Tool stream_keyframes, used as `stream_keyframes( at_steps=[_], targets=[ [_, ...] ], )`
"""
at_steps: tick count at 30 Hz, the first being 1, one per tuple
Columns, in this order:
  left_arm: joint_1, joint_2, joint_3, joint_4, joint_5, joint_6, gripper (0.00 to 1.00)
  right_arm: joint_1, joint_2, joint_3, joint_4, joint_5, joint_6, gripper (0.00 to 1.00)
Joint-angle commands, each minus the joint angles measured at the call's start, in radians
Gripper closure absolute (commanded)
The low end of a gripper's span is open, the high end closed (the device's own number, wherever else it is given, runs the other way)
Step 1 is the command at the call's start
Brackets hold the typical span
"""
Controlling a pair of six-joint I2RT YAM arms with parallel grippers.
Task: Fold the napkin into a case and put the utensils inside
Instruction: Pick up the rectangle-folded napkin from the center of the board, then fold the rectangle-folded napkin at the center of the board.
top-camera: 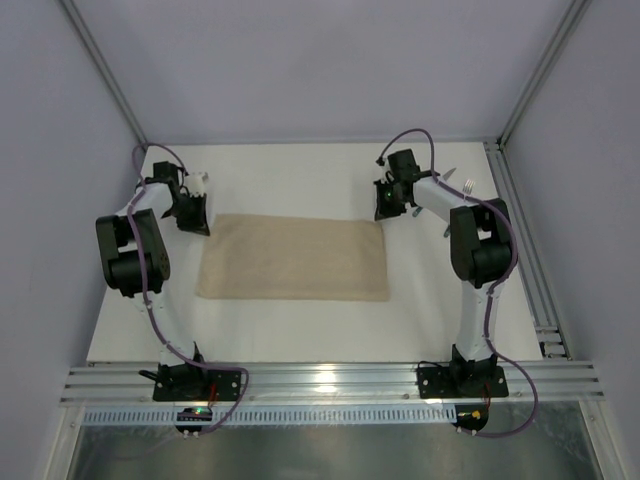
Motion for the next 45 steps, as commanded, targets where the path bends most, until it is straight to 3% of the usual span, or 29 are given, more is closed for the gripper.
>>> stream_keyframes(
  at_steps=[1,15,25,38,45],
  targets=[
    [0.007,-0.066,-0.014,0.039,0.041,-0.010,1.00,0.005,-0.105,-0.014,0.008,0.011,-0.016,0.96],
    [0.007,-0.178,-0.026,0.051,0.083,-0.021,1.00,-0.012,-0.246,-0.146,0.061,0.025,0.025,0.97],
    [-0.018,-0.258,0.046,0.065,0.115,-0.025,1.00,-0.063,-0.289,-0.226,0.130,-0.021,0.091,0.96],
    [-0.030,0.061,0.200,0.088,0.012,-0.051,1.00,-0.095,-0.112,-0.166,0.177,-0.061,0.119,0.96],
    [-0.032,0.095,0.207,0.085,-0.009,-0.048,1.00,-0.094,-0.083,-0.157,0.188,-0.054,0.123,0.96]
  ],
)
